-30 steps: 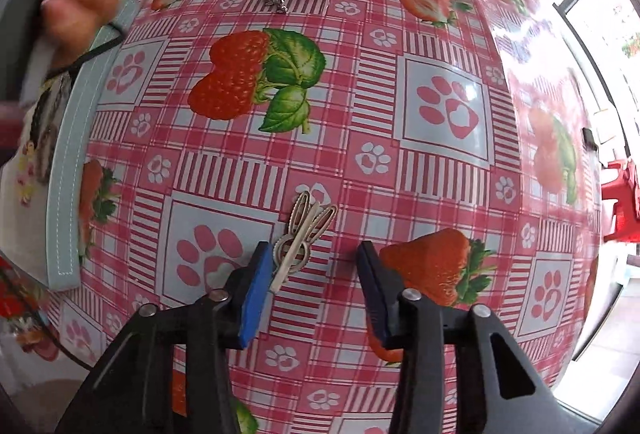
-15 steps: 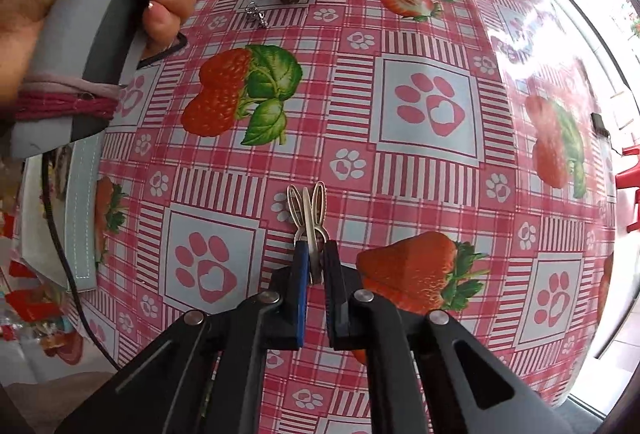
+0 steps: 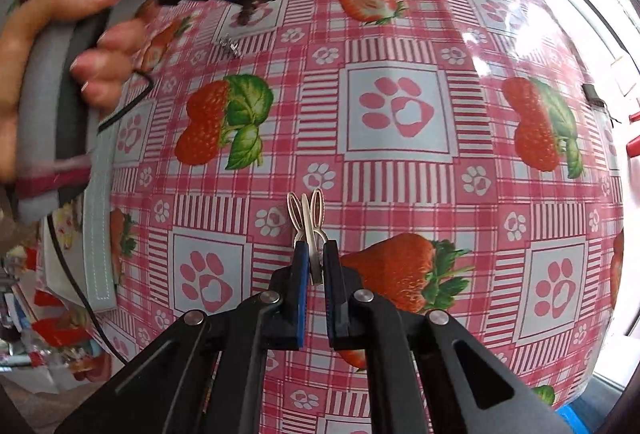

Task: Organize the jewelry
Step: 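Grasp the beige looped hair tie with the right tool while the left tool grasps the brown coil hair tie, then carry the beige tie and brown coil tie over the white tray with both tools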

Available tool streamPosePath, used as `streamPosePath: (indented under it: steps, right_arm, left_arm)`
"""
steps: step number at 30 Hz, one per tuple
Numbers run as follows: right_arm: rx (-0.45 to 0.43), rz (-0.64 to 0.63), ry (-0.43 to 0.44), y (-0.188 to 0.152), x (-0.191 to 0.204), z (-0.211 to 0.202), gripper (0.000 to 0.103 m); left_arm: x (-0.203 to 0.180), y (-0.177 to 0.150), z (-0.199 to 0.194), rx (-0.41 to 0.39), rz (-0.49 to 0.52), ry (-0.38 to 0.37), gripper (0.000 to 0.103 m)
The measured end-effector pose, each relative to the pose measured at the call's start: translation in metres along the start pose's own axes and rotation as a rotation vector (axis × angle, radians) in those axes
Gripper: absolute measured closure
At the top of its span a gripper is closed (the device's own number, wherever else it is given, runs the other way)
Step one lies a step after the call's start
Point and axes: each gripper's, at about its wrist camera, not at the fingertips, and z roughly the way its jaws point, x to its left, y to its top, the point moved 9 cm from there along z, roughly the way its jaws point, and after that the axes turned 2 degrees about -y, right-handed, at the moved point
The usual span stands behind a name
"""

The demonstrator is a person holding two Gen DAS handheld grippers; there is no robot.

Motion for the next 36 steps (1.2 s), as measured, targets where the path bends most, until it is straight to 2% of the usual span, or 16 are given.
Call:
streamPosePath:
  steps: [10,12,14,22,24,25,27,28,36]
  right_arm:
    - [-0.016,0.018,0.017,0.017,-0.016,-0.017,0.096]
    - [-0.019,0.005,-0.006,0.017,-0.011,-0.017,0.093]
    - [-0.008,-0.016,-0.025,0.010,-0.002,-0.016,0.078]
    - [0.023,-0.156,-0.113,-0.004,0.019,0.008,0.077]
    - [0.025,-0.190,-0.144,-0.005,0.023,0.010,0.078]
    - [0.025,-0.199,-0.154,-0.005,0.024,0.011,0.084]
    - [0.029,-0.181,-0.146,-0.005,0.024,0.010,0.086]
    - [0.031,-0.154,-0.123,-0.004,0.024,0.008,0.098]
    - [0.026,-0.035,0.010,0.009,0.018,-0.016,0.099]
  left_arm:
    - [0.021,-0.032,-0.041,-0.028,-0.040,-0.015,0.074]
    - [0.026,-0.042,-0.047,-0.024,-0.049,-0.013,0.074]
    - [0.030,-0.052,-0.052,-0.018,-0.059,-0.011,0.074]
    - [0.039,-0.084,-0.065,-0.002,-0.075,0.000,0.074]
    - [0.040,-0.087,-0.068,-0.003,-0.077,-0.001,0.074]
    - [0.040,-0.090,-0.070,-0.003,-0.080,-0.003,0.074]
    - [0.042,-0.093,-0.075,-0.007,-0.086,-0.005,0.074]
    - [0.043,-0.095,-0.077,-0.008,-0.088,-0.005,0.074]
    - [0.058,-0.115,-0.093,-0.010,-0.123,0.001,0.074]
